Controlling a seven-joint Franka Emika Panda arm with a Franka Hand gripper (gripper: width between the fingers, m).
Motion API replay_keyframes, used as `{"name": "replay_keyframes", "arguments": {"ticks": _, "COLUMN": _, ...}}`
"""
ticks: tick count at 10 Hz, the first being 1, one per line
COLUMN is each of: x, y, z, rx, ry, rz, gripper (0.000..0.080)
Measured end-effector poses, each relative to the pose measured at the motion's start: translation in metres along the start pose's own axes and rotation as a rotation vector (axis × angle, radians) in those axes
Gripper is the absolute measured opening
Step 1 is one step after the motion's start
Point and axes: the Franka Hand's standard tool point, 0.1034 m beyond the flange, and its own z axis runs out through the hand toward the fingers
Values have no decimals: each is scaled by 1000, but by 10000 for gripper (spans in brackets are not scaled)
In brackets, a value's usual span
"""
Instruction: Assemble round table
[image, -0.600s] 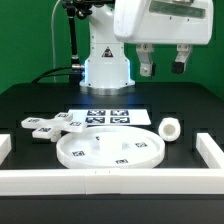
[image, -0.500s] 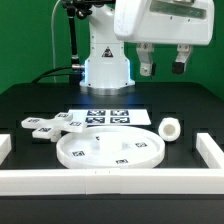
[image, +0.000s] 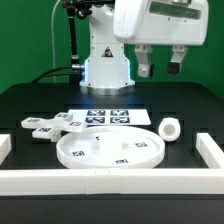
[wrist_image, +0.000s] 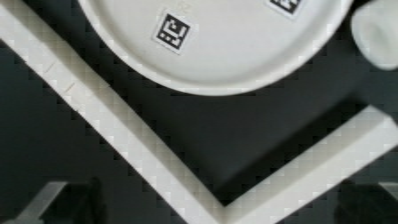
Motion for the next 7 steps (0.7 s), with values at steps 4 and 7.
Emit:
{"name": "replay_keyframes", "arguments": {"ticks": 4, "x": -45, "y": 7, "z": 49, "rx": 69, "ry": 11, "rz": -149, "gripper": 650}}
{"name": "replay_keyframes", "arguments": {"ticks": 7, "x": -43, "y": 7, "z": 50, "rx": 71, "ry": 11, "rz": -144, "gripper": 650}}
